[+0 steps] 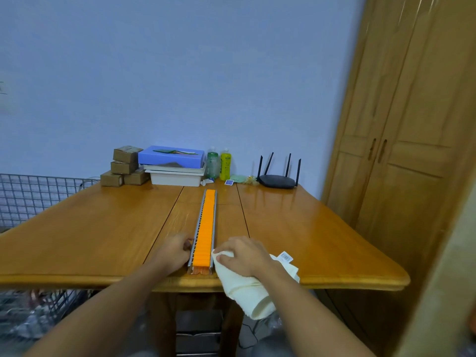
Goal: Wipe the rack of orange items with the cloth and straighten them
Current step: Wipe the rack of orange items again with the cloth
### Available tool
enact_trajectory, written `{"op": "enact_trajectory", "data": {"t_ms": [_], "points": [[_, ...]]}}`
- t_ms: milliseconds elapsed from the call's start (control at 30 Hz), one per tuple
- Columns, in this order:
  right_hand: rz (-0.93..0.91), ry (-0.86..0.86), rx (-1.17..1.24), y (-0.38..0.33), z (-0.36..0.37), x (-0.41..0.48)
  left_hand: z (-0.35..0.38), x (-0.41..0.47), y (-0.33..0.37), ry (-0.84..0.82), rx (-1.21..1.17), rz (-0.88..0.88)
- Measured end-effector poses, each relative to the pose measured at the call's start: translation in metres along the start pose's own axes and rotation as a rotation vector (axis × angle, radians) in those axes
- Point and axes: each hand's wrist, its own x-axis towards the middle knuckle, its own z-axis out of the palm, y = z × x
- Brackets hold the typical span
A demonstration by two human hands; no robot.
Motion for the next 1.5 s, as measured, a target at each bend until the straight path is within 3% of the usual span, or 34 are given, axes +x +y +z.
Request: {"op": "enact_trajectory", "data": {"t_ms": [467,833,1500], "points": [[-0.041,-0.028,-0.045,-0.028,-0.011,-0.030,-0.007,-0.034,0.009,0.003,0.052,-0.036],[-0.031,0.053,-0.010,-0.034,-0.022,-0.033,-0.009,-0.047,0.025,-0.010,0.028,-0.045],[0.059,0.067,0.071,0.011,-0.052,0.049,-0.033,0.034,0.021,-0.028,0.063,0.013]]}}
